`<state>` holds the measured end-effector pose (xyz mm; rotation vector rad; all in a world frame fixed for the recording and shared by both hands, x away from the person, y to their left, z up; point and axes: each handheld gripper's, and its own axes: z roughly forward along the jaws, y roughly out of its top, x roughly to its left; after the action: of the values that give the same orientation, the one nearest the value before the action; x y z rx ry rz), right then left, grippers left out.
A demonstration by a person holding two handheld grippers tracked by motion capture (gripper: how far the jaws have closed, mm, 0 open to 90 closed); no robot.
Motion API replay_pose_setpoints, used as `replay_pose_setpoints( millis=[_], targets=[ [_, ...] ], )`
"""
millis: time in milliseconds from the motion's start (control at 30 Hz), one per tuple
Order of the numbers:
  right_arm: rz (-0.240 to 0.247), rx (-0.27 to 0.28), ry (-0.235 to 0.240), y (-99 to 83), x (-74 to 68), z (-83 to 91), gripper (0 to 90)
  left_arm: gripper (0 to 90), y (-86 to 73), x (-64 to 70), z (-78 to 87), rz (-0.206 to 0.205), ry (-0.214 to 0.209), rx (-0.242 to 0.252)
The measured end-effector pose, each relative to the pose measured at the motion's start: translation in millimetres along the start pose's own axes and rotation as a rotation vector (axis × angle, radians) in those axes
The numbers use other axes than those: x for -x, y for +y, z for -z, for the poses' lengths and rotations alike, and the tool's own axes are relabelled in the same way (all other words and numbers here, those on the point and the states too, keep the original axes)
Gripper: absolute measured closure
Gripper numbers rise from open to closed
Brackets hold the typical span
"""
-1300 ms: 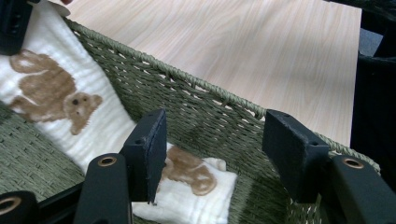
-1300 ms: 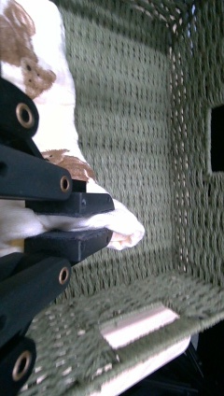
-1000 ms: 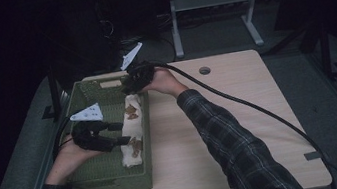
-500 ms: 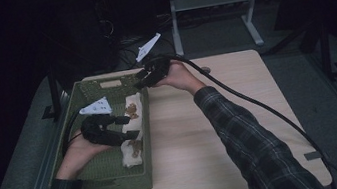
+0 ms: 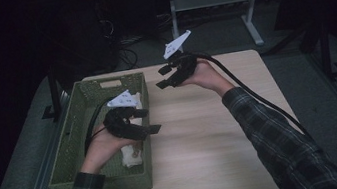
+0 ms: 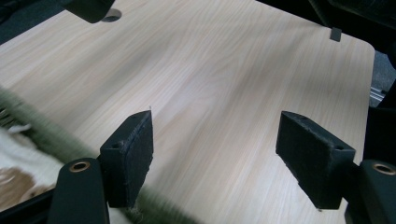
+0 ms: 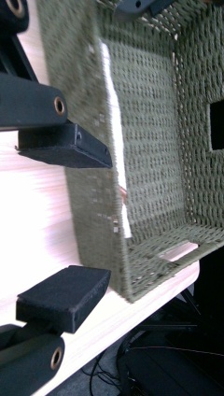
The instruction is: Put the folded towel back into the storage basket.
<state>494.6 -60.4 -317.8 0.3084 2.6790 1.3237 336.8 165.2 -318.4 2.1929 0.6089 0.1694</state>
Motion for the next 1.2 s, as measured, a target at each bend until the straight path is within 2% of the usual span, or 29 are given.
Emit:
replay_pose_setpoints(
  millis=[300,333,500,667,900,1033,1200],
  targets=[
    [-0.019,-0.015,-0.035,-40.5,-2.4,26.8,34.7,26.0,20.7,25.4,-36.4,-0.027,-0.014,-0.007],
    [-0.036,-0.013,-0.035,-46.2,-3.0,30.2,34.6,25.9,22.1,27.5,-40.2,-0.031,-0.018,-0.008],
    [-0.063,-0.009,-0.051,-68.5,-4.3,40.7,32.2,25.3,27.7,37.9,-58.8,-0.038,-0.023,-0.001],
    [-0.09,0.007,-0.075,-88.8,-8.1,50.0,29.4,25.0,31.1,50.4,-77.7,-0.067,-0.03,0.015],
    [-0.119,0.01,-0.103,-117.9,-12.5,59.3,28.1,24.2,24.9,62.2,-107.5,-0.078,-0.032,0.008],
    [-0.149,0.0,-0.112,-138.0,-15.1,60.0,27.0,23.7,16.1,66.1,-124.9,-0.065,-0.035,0.003],
    [-0.181,-0.01,-0.12,-159.8,-17.6,60.2,25.8,21.9,5.5,71.0,-145.4,-0.059,-0.016,-0.003]
  ],
)
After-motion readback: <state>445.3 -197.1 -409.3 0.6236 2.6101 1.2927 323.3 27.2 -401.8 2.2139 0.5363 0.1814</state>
